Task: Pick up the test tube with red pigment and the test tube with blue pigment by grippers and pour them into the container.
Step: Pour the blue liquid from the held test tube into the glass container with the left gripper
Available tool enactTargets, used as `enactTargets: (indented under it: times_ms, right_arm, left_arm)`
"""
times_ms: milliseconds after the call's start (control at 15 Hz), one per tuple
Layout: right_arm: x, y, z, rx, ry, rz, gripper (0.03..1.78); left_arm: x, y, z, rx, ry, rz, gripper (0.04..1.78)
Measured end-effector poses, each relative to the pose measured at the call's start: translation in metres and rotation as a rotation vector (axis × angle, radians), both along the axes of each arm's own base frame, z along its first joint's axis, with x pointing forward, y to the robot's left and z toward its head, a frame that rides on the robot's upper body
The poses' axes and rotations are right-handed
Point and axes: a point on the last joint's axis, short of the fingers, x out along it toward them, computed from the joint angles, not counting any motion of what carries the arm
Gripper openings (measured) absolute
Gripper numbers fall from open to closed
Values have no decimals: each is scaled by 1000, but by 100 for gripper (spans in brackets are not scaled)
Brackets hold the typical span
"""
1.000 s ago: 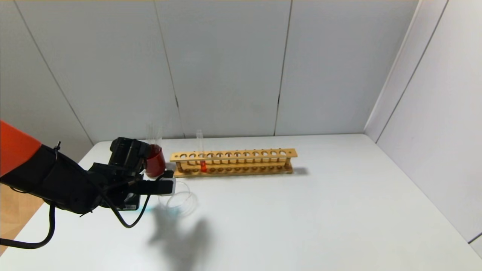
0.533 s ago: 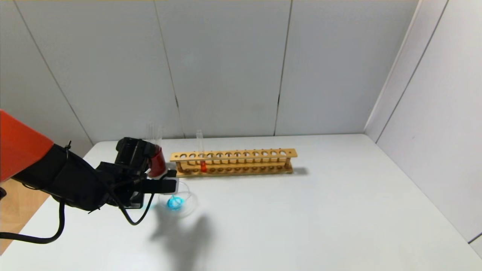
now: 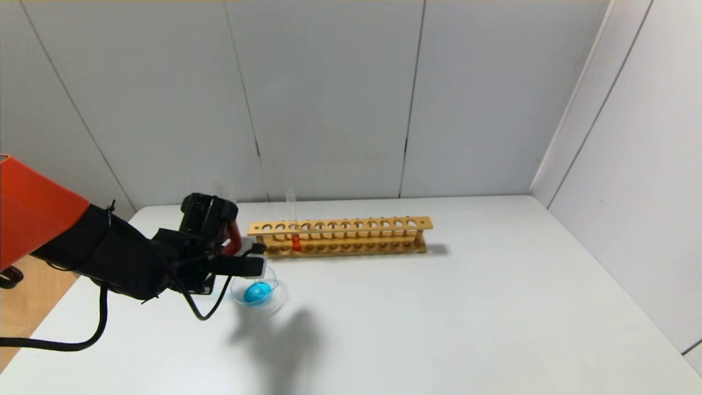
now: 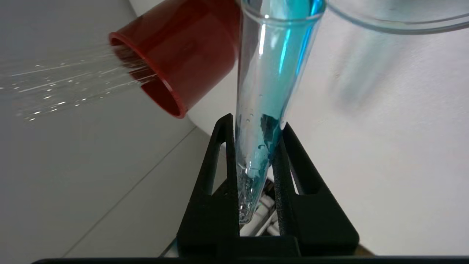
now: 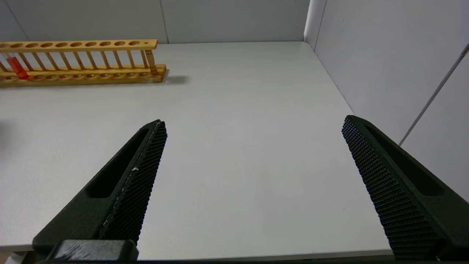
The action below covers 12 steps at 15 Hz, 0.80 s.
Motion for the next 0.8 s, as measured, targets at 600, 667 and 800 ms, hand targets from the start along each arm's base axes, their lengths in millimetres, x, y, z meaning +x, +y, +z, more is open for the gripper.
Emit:
enactTargets:
  times_ms: [600, 667, 800]
  right_arm:
    - [0, 0, 0, 0, 0, 0, 175]
    - [0, 0, 0, 0, 0, 0, 175]
    - [0, 0, 0, 0, 0, 0, 175]
  left_arm:
    - [-4, -6, -1, 26, 8, -15, 32]
    - [-5, -6, 0, 38, 13, -24, 33]
    - [-6, -8, 1, 59, 11, -29, 33]
